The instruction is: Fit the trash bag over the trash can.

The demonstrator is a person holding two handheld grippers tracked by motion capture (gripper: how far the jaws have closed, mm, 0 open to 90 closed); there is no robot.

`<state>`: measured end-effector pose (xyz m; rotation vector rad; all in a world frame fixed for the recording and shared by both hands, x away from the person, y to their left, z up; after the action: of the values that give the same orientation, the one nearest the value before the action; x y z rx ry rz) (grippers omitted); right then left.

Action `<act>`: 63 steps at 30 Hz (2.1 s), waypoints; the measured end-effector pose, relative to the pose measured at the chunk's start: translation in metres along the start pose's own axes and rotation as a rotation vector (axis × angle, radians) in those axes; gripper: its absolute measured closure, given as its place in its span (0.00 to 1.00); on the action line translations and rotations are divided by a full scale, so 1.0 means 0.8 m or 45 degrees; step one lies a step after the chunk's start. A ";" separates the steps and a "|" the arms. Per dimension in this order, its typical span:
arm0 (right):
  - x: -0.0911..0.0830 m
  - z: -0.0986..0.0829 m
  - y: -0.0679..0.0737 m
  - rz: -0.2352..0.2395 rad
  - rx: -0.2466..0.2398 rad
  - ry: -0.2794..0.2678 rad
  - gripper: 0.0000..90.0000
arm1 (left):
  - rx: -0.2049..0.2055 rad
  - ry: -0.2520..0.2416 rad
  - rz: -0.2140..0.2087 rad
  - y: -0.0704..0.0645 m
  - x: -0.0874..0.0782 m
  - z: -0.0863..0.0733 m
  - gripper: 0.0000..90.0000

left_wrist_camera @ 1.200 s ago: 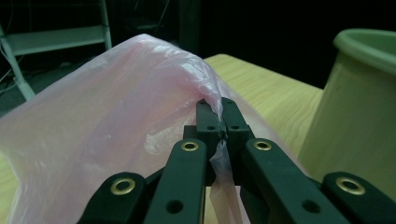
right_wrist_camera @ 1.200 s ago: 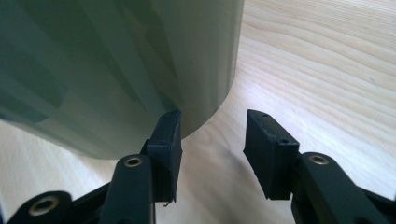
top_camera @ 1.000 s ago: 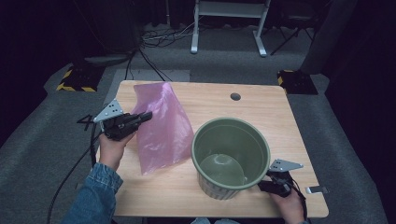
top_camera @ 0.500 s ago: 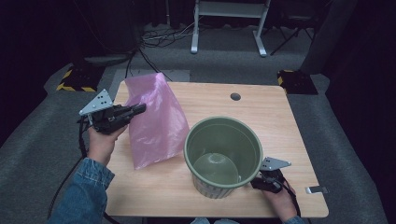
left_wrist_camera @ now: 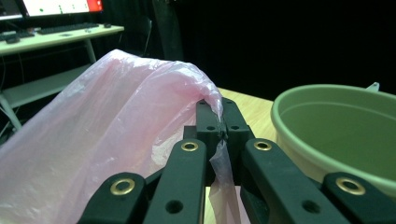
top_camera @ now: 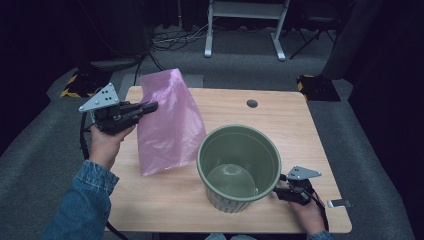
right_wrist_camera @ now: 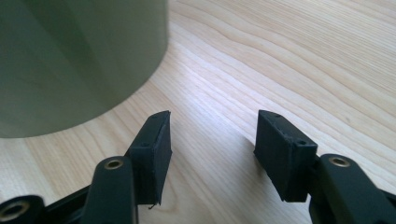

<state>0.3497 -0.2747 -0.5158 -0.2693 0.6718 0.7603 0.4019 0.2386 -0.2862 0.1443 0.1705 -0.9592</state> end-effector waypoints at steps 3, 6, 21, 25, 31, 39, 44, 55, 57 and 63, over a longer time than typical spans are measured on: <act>0.000 0.000 -0.002 -0.006 0.009 -0.001 0.51 | 0.028 -0.012 -0.011 -0.003 -0.002 0.019 0.99; 0.000 0.000 -0.002 -0.009 0.012 0.000 0.49 | 0.053 -0.027 -0.029 -0.008 -0.004 0.037 0.99; 0.001 0.000 -0.003 -0.021 0.020 0.005 0.46 | 0.114 -0.067 -0.110 -0.012 0.004 0.093 0.99; 0.001 0.000 -0.003 -0.023 0.021 0.005 0.46 | 0.129 -0.084 -0.123 -0.012 0.006 0.109 0.99; 0.001 0.000 -0.003 -0.024 0.021 0.005 0.46 | 0.171 -0.098 -0.158 -0.022 0.010 0.135 0.99; 0.001 0.000 -0.003 -0.024 0.021 0.005 0.46 | 0.188 -0.094 -0.213 -0.033 0.034 0.151 0.99; 0.001 0.000 -0.003 -0.025 0.021 0.005 0.46 | 0.196 -0.104 -0.245 -0.039 0.053 0.167 0.98; 0.001 0.000 -0.003 -0.025 0.021 0.005 0.46 | 0.197 -0.103 -0.338 -0.059 0.087 0.172 0.99; 0.001 0.000 -0.003 -0.025 0.022 0.006 0.46 | 0.198 -0.106 -0.351 -0.064 0.091 0.172 0.99; 0.002 0.001 -0.003 -0.023 0.019 0.005 0.45 | 0.207 -0.094 -0.392 -0.082 0.108 0.172 0.98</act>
<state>0.3522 -0.2754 -0.5163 -0.2627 0.6777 0.7378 0.4078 0.1054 -0.1730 0.2360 0.0464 -1.2838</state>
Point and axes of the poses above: each handheld gripper's, and its own axes: x roughly forward along the jaws, z roughly out of its top, y roughly to its left, the point moved 2 cm from there along x, roughly forward along the jaws, and after that the axes turned 1 degree about x, right-handed, at the moved point
